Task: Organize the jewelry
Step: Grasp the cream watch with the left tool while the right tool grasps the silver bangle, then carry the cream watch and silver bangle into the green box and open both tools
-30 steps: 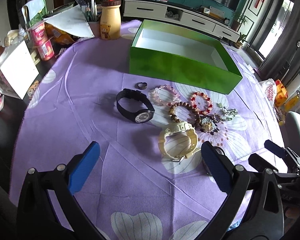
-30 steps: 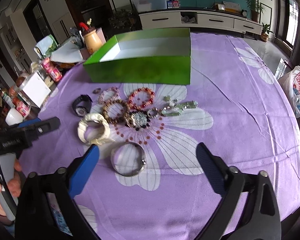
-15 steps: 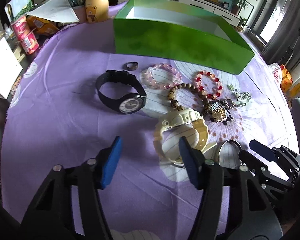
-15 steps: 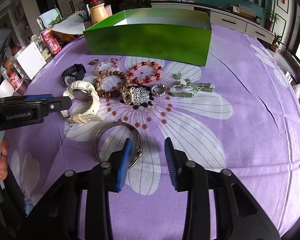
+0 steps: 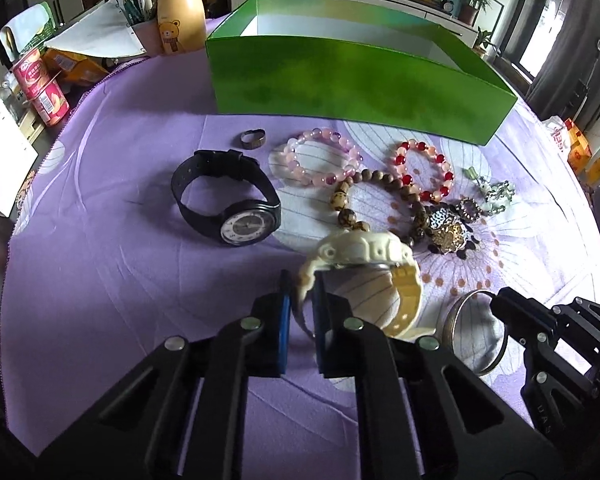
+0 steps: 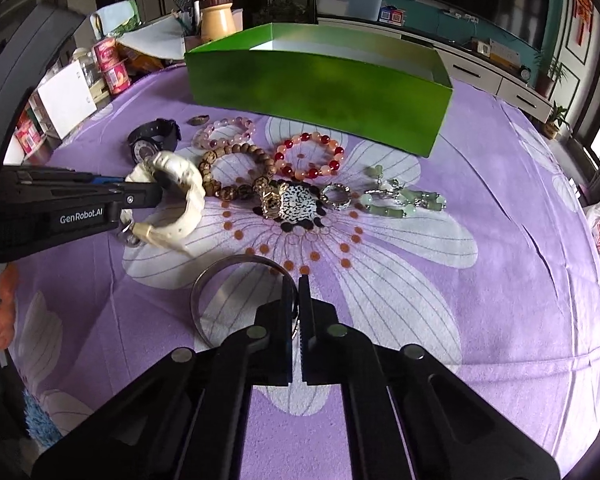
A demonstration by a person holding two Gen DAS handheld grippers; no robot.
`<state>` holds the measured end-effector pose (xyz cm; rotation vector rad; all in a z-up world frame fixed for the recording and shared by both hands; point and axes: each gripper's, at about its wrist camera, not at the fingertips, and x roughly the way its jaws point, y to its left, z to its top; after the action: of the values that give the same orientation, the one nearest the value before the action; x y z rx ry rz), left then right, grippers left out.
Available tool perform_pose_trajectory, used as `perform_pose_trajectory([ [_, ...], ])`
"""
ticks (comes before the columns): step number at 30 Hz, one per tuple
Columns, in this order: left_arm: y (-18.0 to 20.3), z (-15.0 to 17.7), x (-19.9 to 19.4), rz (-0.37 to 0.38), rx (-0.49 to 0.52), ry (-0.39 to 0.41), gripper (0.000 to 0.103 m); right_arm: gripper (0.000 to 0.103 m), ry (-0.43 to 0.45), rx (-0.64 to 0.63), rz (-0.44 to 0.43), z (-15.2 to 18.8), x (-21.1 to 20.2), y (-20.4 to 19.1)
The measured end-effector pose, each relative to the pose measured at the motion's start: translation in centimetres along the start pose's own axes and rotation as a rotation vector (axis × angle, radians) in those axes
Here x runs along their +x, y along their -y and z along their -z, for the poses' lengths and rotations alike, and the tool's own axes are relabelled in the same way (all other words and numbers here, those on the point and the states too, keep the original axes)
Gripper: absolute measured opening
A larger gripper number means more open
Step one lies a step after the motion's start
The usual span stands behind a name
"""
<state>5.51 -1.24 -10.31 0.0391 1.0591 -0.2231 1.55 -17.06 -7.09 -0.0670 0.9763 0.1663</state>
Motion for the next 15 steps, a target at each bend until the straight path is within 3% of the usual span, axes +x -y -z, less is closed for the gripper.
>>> perform_pose_trajectory([
  [8, -0.2, 0.3, -3.2, 0.055, -0.007, 0.065, 0.009, 0.002, 0.09, 0.027, 0.044, -1.2, -3.2, 1.7],
  [15, -0.7, -3.1, -5.5, 0.085, -0.026, 0.118, 0.009, 0.002, 0.158, 0.037, 0.046, -4.3, -4.4, 2.7],
])
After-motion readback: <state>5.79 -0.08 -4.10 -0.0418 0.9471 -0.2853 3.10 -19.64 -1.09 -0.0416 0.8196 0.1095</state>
